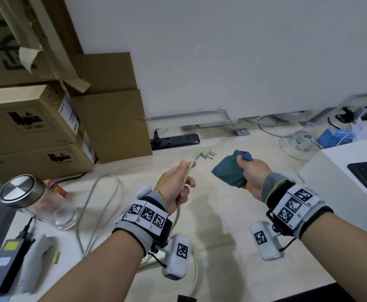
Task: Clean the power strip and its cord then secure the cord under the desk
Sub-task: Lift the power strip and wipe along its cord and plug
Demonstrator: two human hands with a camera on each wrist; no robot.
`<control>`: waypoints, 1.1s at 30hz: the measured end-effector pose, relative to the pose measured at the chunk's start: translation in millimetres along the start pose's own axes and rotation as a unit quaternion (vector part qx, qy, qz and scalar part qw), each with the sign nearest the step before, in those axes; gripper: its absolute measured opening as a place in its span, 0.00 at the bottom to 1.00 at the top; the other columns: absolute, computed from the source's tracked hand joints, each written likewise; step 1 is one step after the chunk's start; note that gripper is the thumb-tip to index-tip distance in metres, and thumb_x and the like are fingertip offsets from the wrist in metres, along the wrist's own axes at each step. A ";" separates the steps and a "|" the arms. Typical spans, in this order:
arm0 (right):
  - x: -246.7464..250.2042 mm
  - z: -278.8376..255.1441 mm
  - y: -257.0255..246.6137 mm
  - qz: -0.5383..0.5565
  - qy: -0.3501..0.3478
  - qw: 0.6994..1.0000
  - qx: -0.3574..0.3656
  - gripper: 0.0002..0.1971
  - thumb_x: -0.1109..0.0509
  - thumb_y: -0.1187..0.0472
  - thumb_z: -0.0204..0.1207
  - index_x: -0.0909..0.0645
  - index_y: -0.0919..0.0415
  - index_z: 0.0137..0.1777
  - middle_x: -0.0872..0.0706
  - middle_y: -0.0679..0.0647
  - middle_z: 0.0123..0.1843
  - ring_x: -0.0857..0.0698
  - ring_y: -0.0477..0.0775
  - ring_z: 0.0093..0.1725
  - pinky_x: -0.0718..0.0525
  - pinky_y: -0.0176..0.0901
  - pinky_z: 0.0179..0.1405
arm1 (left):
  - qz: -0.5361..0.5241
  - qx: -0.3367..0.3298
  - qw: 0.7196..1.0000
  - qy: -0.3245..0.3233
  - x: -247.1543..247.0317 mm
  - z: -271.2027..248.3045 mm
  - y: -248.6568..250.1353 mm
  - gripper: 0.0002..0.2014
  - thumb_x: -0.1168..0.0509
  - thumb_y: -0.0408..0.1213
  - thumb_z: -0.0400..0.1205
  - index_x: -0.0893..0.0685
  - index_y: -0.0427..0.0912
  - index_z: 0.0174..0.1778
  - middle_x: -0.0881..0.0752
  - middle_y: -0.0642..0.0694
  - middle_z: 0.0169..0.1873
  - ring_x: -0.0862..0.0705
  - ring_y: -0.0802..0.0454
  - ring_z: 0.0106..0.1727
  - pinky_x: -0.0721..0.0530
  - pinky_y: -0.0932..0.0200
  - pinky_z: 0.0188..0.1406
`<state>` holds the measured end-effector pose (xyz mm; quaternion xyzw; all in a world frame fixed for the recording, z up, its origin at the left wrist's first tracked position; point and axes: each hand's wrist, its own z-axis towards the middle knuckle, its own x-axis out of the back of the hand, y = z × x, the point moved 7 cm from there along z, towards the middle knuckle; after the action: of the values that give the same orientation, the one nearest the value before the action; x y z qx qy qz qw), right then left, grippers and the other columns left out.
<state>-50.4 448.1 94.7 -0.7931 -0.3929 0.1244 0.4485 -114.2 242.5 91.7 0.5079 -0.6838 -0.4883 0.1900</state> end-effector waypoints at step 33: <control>-23.8 -76.2 -65.3 -0.200 -0.063 0.853 0.478 0.16 0.44 0.44 0.79 0.19 0.52 0.51 0.16 0.45 0.36 0.19 0.44 0.34 0.23 0.38 0.32 | 0.316 -0.250 0.910 -0.099 -69.0 -44.2 52.7 0.19 0.37 0.35 0.83 0.18 0.40 0.23 0.22 0.37 0.22 0.34 0.53 0.22 0.33 0.61 0.23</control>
<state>-57.6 402.8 187.0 -0.3757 -0.4622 0.2547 0.7618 -79.2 282.7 173.3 0.1502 -0.6792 -0.6057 0.3864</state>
